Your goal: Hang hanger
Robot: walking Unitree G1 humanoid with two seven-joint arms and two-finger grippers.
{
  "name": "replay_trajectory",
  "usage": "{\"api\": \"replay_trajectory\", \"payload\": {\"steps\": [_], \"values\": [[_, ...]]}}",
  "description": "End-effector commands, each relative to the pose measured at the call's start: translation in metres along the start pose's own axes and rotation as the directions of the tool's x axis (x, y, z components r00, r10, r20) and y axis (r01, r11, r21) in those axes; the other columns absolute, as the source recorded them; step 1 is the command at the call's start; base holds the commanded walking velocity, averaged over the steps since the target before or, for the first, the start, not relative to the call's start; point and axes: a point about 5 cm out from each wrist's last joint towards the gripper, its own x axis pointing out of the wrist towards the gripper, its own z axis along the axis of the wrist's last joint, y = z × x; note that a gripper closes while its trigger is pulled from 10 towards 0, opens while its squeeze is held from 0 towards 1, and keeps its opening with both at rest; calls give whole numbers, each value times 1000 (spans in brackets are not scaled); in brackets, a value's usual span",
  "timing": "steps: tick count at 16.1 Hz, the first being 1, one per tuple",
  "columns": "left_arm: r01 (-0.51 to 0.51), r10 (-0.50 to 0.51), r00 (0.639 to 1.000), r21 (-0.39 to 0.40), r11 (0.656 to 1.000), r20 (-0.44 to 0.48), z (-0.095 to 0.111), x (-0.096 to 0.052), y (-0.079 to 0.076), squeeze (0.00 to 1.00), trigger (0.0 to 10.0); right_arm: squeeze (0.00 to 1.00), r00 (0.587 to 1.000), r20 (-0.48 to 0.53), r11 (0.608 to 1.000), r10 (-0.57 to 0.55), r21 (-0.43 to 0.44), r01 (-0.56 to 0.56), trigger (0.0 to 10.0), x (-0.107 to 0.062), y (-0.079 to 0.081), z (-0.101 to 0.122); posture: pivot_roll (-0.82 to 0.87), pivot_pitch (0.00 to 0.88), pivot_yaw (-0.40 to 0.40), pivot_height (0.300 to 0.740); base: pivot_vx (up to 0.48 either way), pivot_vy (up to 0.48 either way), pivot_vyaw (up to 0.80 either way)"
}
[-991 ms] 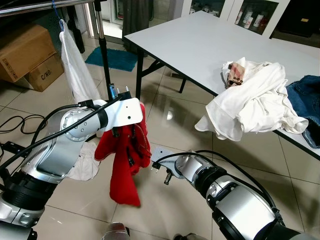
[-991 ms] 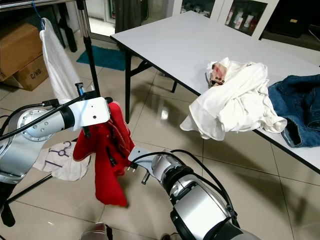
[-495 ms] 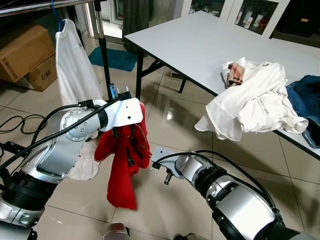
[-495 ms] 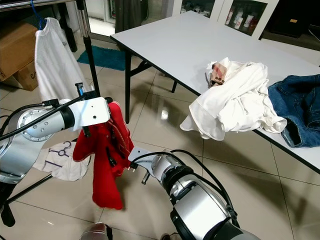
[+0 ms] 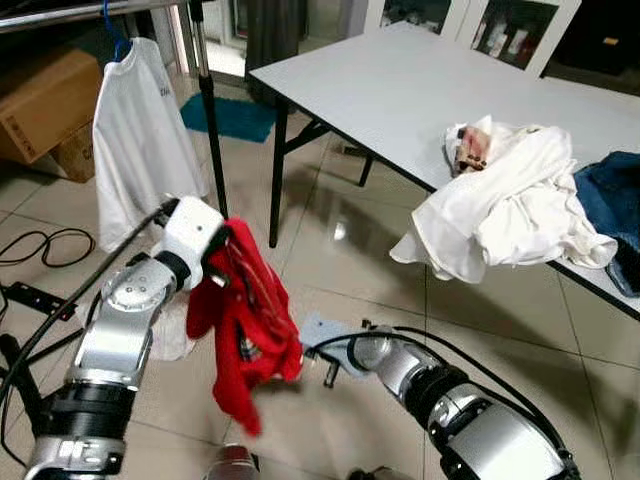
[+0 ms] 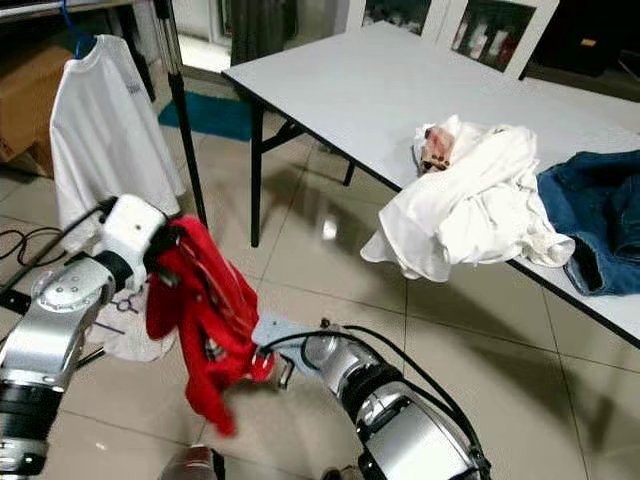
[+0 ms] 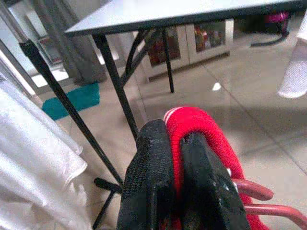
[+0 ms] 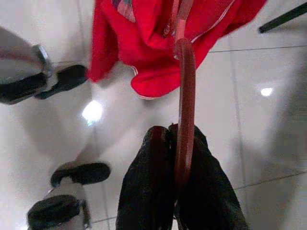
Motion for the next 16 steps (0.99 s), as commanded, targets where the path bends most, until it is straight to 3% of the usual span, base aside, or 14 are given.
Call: {"api": "replay_trajectory", "payload": {"steps": [1,5,8,10,12,13,16], "values": [[5,-5,1000,-31,1000,22,-6,0,-10,0,10000,0,997,57,998,-55,-8,55,10000,-3,-10,7,173,48,-88,740,0,0,0],[-36,37,999,-31,999,34,-11,-4,-17,0,10000,0,1000,-6,1000,-16,-21,16,10000,-2,-3,-10,175,49,-90,740,0,0,0],[11,-2,999,188,982,-46,-20,-3,-31,0,10000,0,996,-87,991,-22,-135,11,10000,-1,-1,-14,178,49,-92,740,0,0,0],[14,-5,999,199,980,-45,-19,-3,-30,0,10000,0,993,-113,977,-25,-214,1,10000,0,-1,-11,181,50,-93,740,0,0,0],[39,-22,998,270,962,-65,-17,-2,-29,0,10000,0,991,-133,954,-28,-299,-14,10000,0,-2,-4,185,52,-93,740,0,0,0],[83,-49,994,355,931,-102,-18,-2,-29,0,10000,0,988,-149,929,-50,-369,-9,10000,-1,-6,2,187,57,-93,740,0,0,0],[169,-109,981,419,892,-163,-24,-3,-35,0,10000,0,982,-169,880,-90,-475,-1,10000,-4,-15,9,189,63,-94,740,0,0,0]]}}
